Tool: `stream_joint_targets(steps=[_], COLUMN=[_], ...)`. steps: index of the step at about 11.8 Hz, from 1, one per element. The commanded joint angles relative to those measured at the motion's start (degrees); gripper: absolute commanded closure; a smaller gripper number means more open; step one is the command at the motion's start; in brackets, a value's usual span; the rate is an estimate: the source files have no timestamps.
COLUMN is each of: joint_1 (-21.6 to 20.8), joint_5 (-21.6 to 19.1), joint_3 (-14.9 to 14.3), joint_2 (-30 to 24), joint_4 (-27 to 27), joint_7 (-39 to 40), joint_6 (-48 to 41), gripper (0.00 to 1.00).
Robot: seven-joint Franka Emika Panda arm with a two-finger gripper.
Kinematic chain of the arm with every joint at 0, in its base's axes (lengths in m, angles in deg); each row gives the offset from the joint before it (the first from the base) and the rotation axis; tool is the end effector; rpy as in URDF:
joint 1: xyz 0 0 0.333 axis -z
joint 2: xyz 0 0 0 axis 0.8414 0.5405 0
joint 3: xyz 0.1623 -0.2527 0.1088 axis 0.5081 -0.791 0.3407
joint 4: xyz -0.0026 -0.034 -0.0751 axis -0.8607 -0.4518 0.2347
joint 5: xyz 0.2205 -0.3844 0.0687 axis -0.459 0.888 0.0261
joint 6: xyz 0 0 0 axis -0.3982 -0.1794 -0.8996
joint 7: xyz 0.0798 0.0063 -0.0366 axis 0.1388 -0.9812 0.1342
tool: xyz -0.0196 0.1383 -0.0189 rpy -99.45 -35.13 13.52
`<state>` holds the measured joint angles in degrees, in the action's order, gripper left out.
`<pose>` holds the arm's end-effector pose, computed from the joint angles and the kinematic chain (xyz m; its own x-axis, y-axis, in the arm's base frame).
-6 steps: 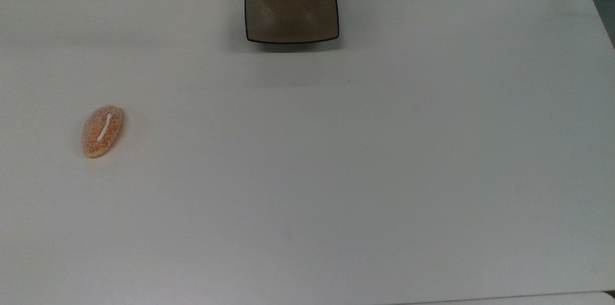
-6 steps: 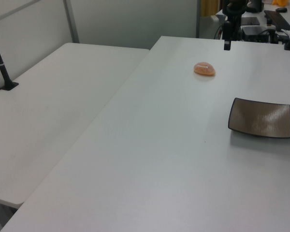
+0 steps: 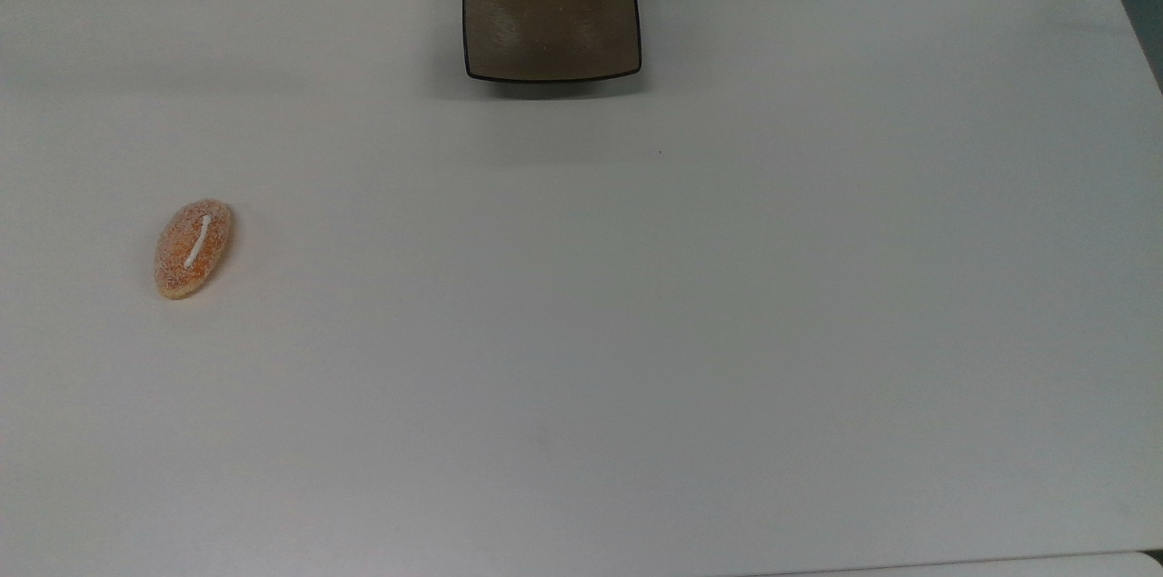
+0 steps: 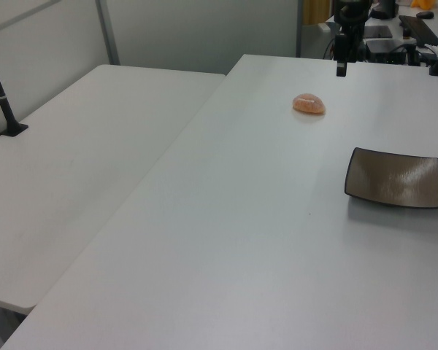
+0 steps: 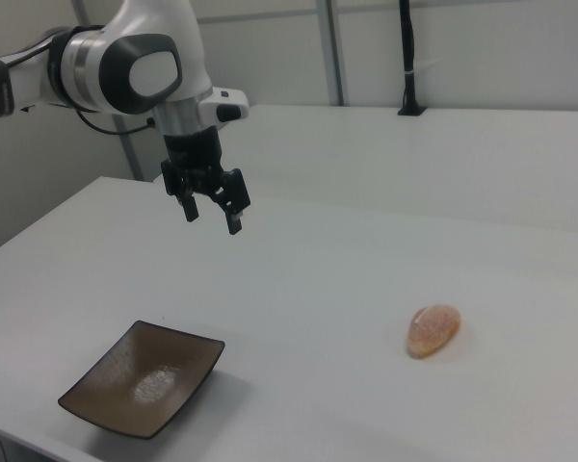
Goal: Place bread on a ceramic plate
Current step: 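Move the open gripper down toward the orange bread roll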
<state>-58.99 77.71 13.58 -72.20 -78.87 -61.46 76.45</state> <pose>0.6042 0.0087 0.5268 0.9998 -0.0059 -0.0181 -0.0059 -1.0000 -0.0004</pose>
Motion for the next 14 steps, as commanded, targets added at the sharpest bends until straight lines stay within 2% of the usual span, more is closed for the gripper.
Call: stream_joint_targets(steps=[1,5,9,11,14], joint_1=[-0.3,0.8,4.5,6.3,8.5], joint_5=[-0.1,0.2,0.8,3.4,6.9], joint_3=[-0.7,-0.7,-0.8,-1.0,-3.0], joint_2=[-0.4,0.1,3.2,5.8,12.3], joint_4=[-0.3,0.5,0.7,0.7,0.7], joint_7=[0.2,0.4,0.3,0.4,0.3], joint_6=[1.5,2.7,11.2,15.3,24.8], gripper=[0.0,0.0,0.0,0.0,0.0])
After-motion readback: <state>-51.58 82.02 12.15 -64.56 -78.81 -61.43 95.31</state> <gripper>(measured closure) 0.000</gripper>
